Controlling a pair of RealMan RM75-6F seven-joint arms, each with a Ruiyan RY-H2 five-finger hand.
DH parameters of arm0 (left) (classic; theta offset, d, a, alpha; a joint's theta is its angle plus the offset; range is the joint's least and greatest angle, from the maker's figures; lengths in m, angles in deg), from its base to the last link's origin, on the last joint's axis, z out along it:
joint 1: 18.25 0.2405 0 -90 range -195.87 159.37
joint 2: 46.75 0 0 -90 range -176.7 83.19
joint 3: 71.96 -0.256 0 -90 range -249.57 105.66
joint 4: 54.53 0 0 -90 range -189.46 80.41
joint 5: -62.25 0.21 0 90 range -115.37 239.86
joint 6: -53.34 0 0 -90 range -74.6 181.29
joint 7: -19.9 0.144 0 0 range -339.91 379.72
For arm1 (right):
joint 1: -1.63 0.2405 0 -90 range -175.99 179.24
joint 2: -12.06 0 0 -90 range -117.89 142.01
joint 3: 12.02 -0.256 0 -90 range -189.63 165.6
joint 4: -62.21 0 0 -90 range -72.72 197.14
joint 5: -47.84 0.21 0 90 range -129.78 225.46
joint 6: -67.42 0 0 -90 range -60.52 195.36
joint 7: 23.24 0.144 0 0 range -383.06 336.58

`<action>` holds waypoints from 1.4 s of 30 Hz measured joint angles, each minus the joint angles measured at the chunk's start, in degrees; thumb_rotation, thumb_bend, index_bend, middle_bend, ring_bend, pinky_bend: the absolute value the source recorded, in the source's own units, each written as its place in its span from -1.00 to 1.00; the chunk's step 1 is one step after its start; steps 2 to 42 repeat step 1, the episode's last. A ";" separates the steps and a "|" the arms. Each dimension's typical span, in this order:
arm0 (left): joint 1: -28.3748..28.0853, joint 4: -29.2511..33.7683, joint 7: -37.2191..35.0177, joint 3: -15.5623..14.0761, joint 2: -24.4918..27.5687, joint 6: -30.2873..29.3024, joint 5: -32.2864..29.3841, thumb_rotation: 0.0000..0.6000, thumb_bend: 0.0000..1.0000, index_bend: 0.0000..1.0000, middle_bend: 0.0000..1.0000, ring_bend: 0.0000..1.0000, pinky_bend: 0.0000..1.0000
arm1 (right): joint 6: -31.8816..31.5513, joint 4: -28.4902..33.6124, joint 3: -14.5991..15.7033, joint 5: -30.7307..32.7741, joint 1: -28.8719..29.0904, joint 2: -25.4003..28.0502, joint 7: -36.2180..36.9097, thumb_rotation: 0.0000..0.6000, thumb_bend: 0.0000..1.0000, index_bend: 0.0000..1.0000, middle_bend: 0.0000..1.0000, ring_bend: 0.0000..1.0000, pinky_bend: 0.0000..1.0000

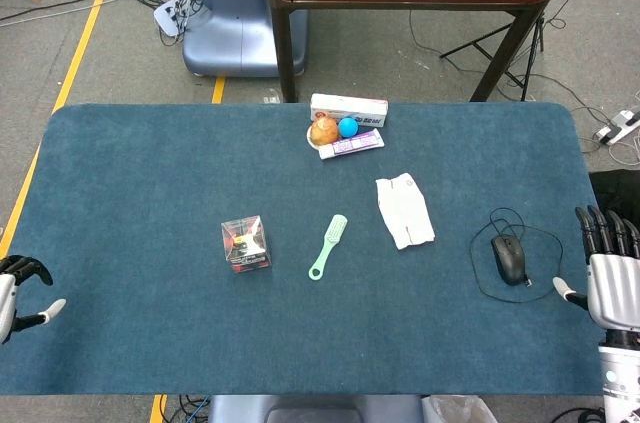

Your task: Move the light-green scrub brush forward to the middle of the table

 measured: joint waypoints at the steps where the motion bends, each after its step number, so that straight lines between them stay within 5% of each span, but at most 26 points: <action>1: -0.04 -0.06 0.10 -0.04 -0.06 0.08 -0.08 1.00 -0.77 0.14 -0.09 -0.41 0.01 | 0.74 -0.02 -0.05 0.17 0.07 0.18 0.19 1.00 -1.00 -1.00 -0.88 -0.99 -0.82; 42: -0.04 -0.06 0.10 -0.04 -0.06 0.08 -0.08 1.00 -0.77 0.14 -0.09 -0.41 0.01 | 0.74 -0.02 -0.05 0.17 0.07 0.18 0.19 1.00 -1.00 -1.00 -0.88 -0.99 -0.82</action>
